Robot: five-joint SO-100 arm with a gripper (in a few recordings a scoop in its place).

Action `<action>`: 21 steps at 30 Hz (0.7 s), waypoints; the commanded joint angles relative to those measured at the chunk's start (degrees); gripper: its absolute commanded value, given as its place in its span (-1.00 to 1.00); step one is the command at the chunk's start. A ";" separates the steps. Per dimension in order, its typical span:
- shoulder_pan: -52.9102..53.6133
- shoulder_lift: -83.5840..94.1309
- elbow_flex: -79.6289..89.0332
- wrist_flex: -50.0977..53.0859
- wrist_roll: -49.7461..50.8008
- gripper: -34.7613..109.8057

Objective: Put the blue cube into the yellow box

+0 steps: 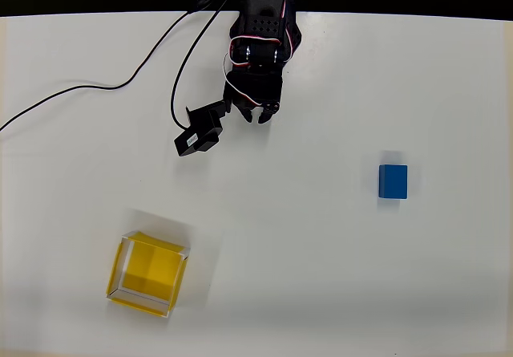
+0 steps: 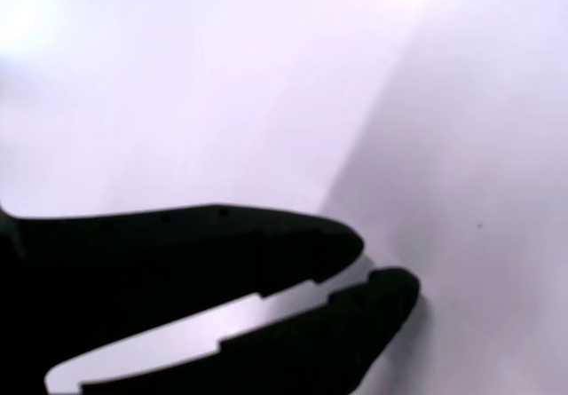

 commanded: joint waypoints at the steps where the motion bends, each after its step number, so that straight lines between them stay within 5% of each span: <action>1: -1.23 1.58 1.58 0.79 -0.88 -0.44; 21: -1.58 1.58 1.58 -0.62 -0.79 -0.44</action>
